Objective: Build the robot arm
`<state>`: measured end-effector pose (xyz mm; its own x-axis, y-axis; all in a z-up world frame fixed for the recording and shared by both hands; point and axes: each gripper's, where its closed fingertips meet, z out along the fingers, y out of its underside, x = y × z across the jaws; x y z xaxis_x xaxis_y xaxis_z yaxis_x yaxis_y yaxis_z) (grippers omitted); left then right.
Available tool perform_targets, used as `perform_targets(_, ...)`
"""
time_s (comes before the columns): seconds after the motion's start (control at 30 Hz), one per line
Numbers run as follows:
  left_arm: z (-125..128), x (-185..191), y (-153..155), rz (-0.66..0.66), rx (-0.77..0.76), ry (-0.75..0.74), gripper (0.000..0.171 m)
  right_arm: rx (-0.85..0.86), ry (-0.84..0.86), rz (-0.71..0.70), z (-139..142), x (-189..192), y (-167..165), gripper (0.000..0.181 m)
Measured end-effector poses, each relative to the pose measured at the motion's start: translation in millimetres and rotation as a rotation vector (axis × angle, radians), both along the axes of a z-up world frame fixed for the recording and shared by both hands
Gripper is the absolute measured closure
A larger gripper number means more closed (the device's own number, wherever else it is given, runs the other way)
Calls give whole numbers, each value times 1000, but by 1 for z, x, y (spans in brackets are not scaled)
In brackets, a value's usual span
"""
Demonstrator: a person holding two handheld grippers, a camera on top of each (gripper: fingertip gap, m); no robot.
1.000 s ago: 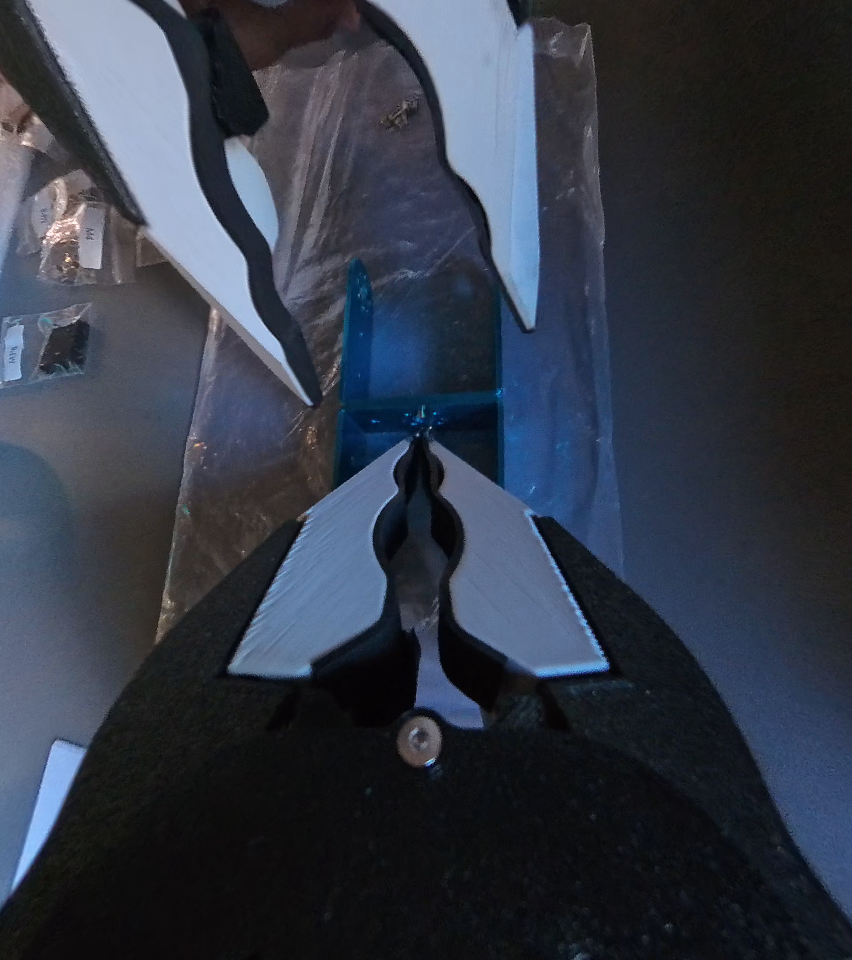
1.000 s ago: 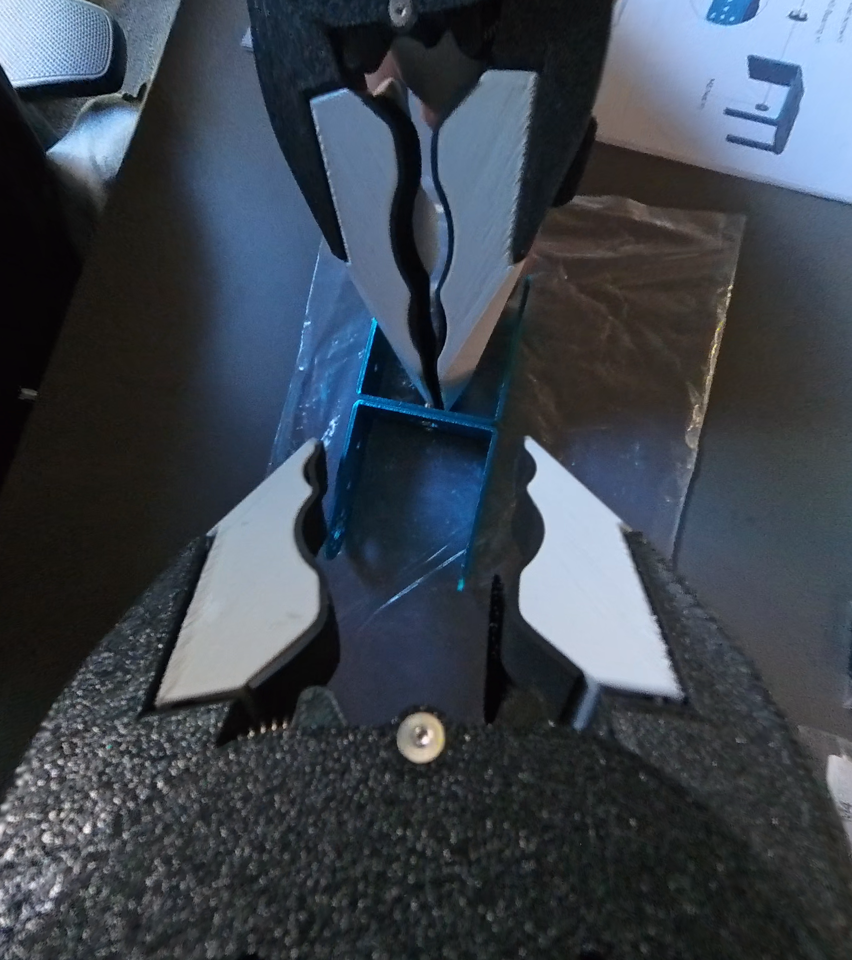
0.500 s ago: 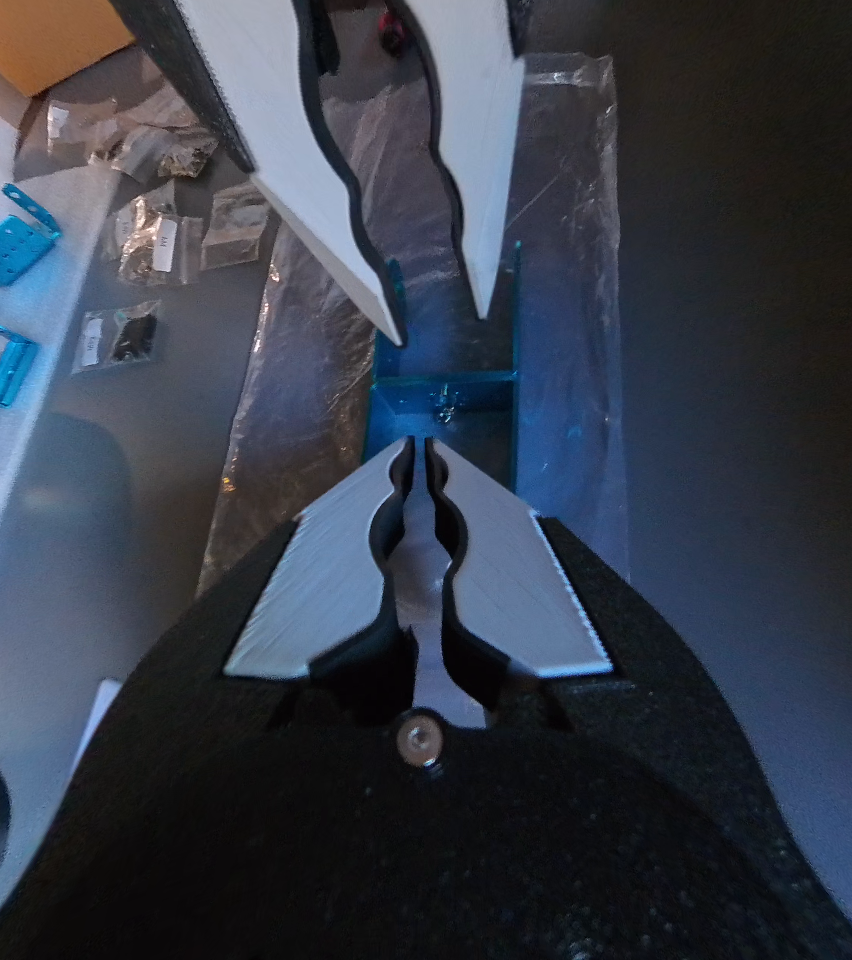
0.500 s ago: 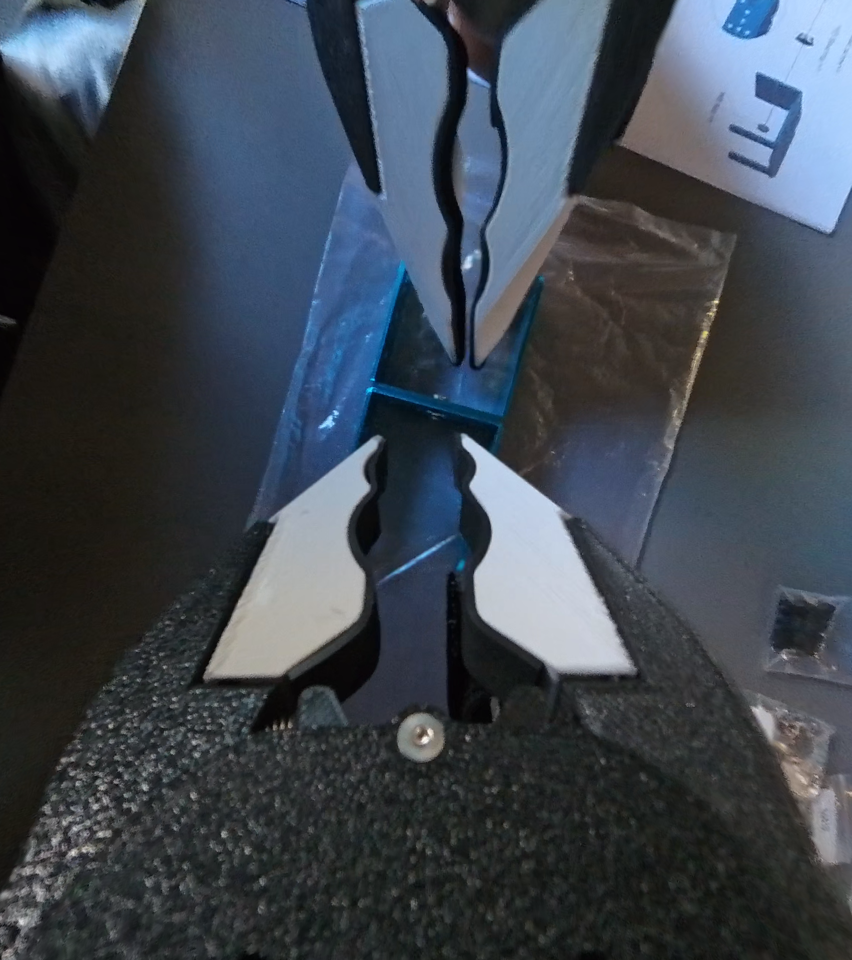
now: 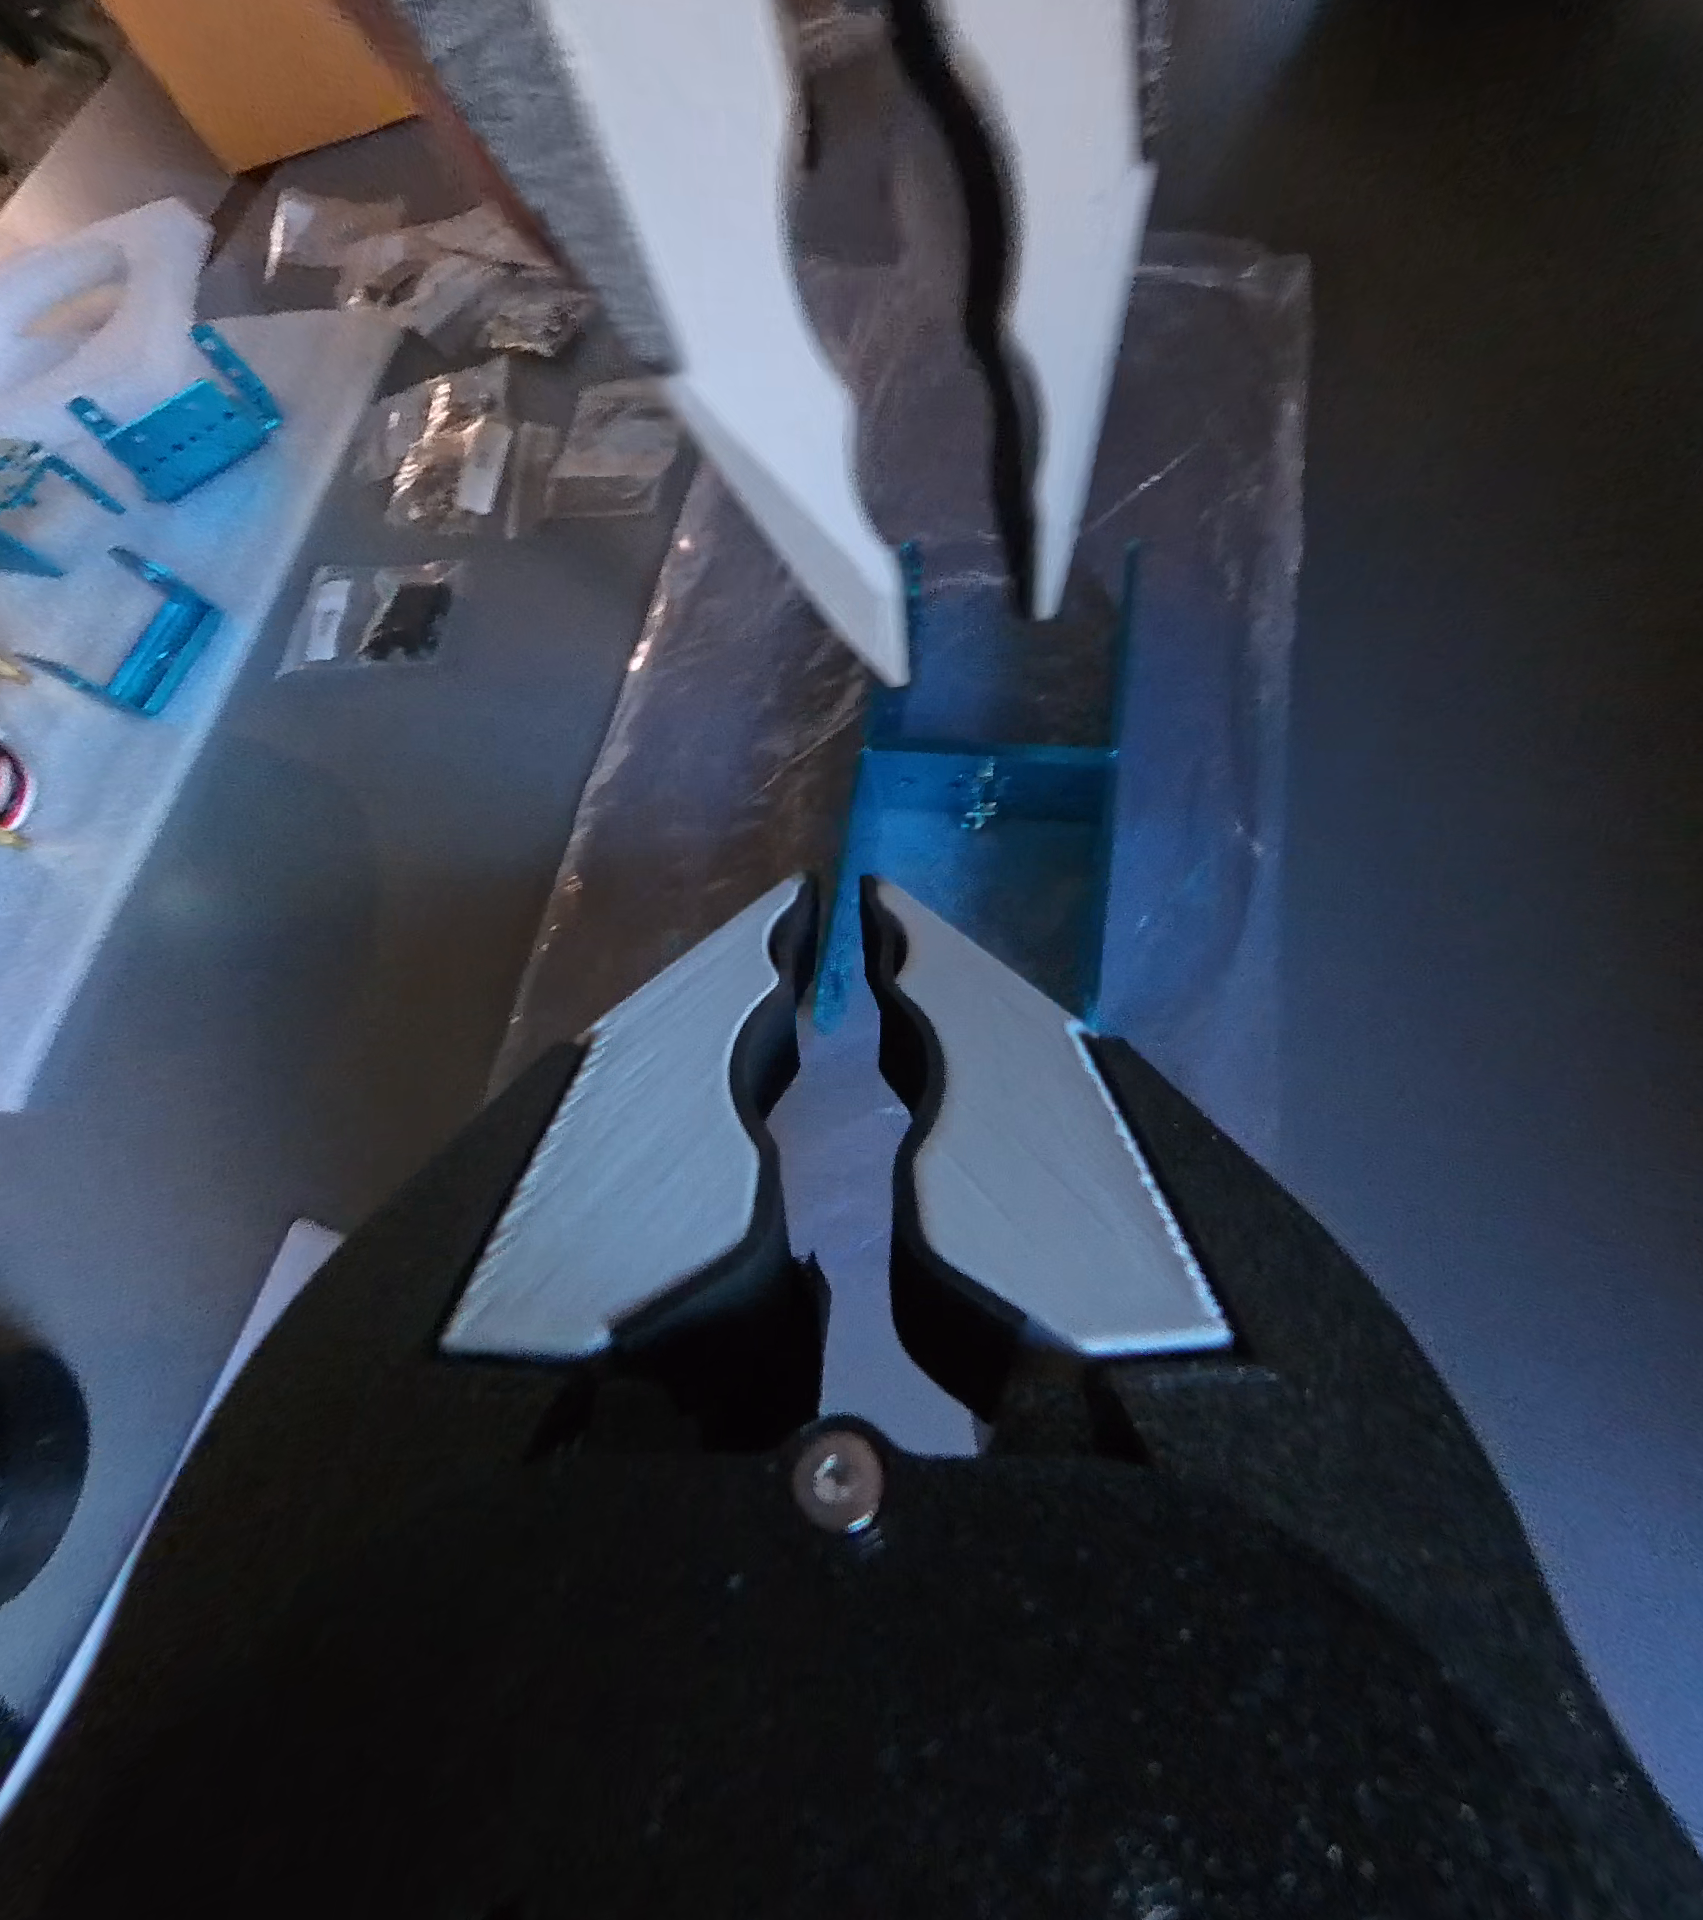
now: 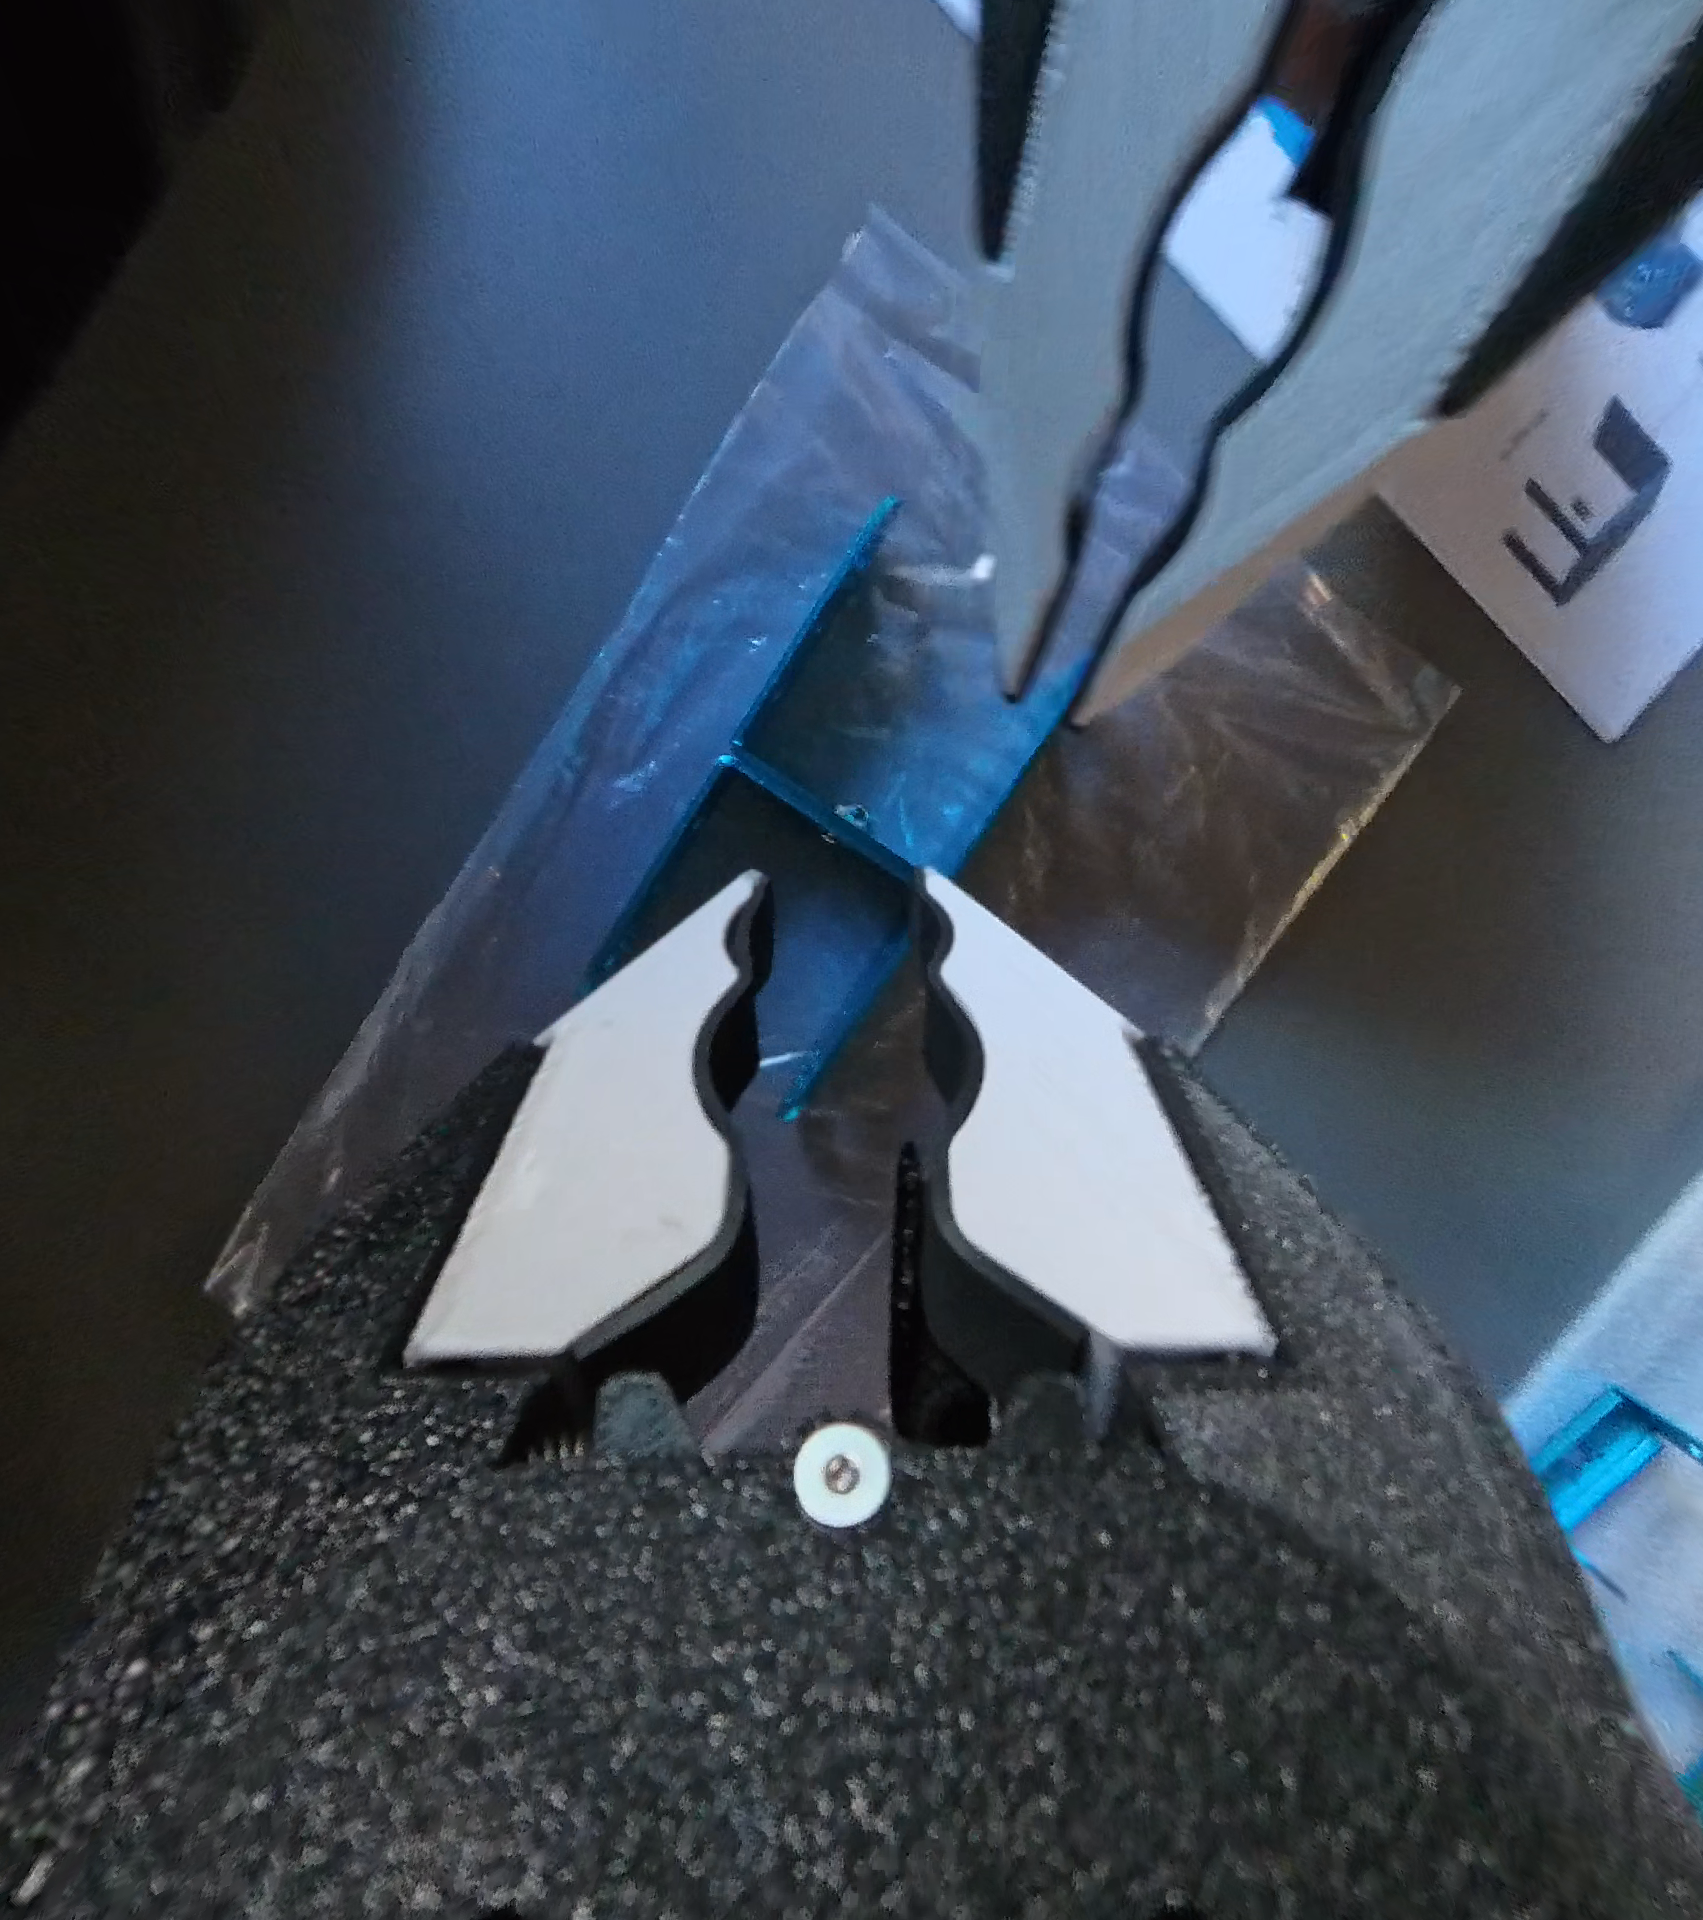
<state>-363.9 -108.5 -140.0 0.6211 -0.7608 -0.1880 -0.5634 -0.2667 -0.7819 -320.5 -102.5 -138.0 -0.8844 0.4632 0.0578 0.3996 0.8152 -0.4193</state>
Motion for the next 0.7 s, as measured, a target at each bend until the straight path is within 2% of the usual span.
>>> perform_targets(0.07, 9, -11, 6, 64, 25, -12, 163, -40, -1, 56, 2, 2, -12, 160)
perform_targets(0.1, 15, -17, 8, 111, 40, -22, 163, -39, 5, 90, -1, 4, -16, 155)
perform_targets(0.17, 26, -27, 8, 202, 60, -32, 159, 27, 27, 130, -11, 1, -13, 158)
perform_targets(0.27, 41, -29, -5, 298, 78, -83, 152, 99, 18, 159, -20, -2, -5, 157)
perform_targets(0.37, 50, -19, -23, 365, 112, -197, 150, 81, -18, 192, -23, -2, -6, 157)
perform_targets(0.47, 38, -5, -35, 393, 120, -248, 151, 96, -30, 219, -27, -4, -5, 159)
perform_targets(0.57, 15, 3, -36, 371, 67, -94, 151, 80, -18, 229, -24, -6, -8, 161)
perform_targets(0.63, 7, 10, -38, 318, 41, -74, 151, 20, -34, 198, -16, -8, -12, 161)
perform_targets(0.7, 1, 19, -43, 238, 9, -99, 151, 47, -56, 115, -14, -15, -6, 162)
